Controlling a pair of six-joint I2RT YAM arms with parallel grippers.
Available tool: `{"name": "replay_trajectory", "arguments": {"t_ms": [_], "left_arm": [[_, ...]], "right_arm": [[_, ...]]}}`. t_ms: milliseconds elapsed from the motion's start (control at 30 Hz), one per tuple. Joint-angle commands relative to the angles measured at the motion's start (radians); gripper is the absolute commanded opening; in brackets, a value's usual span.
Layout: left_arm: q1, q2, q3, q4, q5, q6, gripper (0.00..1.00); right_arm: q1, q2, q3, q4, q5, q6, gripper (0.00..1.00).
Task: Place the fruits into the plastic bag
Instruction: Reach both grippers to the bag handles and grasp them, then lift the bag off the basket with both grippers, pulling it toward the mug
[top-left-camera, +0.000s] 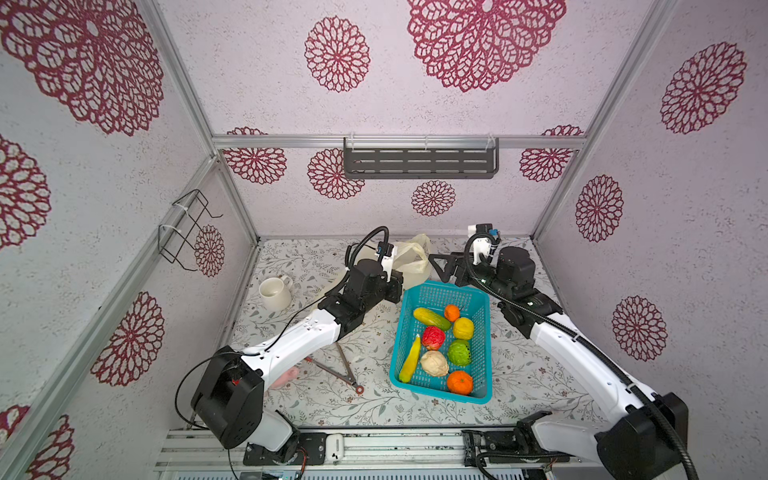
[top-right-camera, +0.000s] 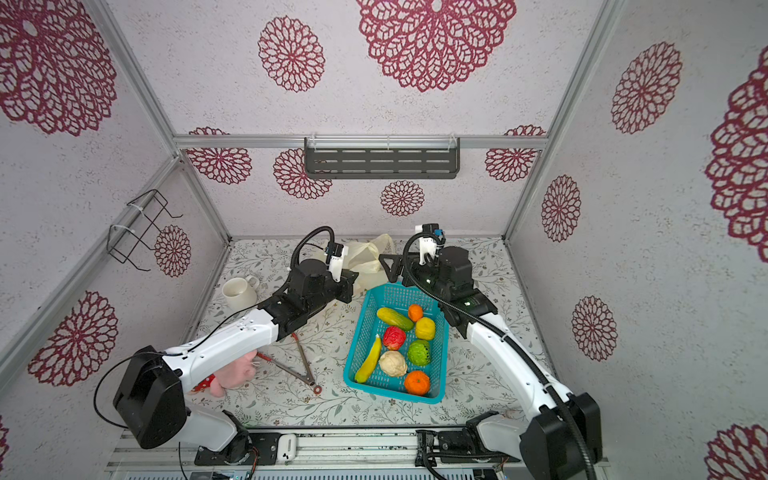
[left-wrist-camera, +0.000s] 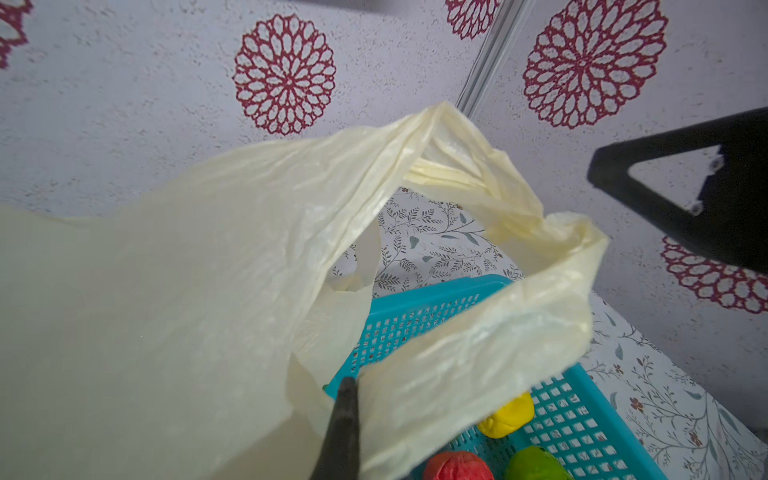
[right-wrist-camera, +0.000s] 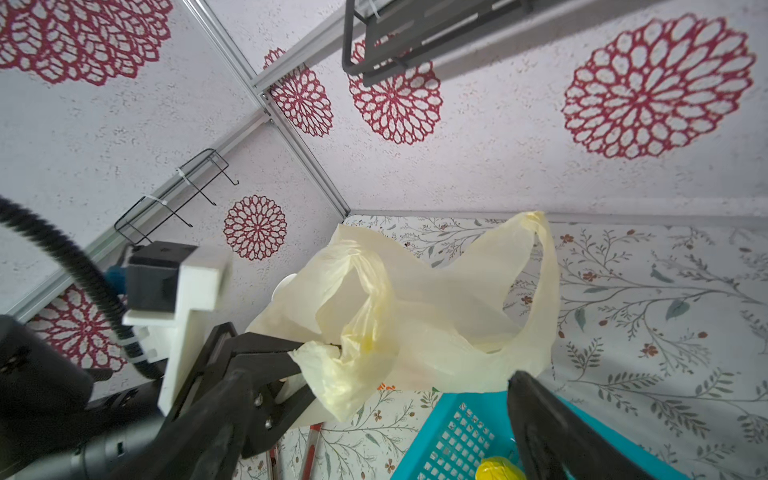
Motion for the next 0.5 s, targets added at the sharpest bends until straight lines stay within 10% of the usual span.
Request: {"name": "replay_trajectory", "arguments": {"t_ms": [0, 467], "left_arm": [[-0.012, -0.028, -0.001, 0.033, -0.028, 0.026, 0.00], [-0.013, -0.050, -0.065, 0.096, 0.014, -0.021, 0.00]], "right_arm": [[0.021, 0.027, 0.024, 0.093, -0.020, 0.060, 0.97], [0.133, 0.130, 0.077, 0.119, 0.022, 0.019, 0.78]]}}
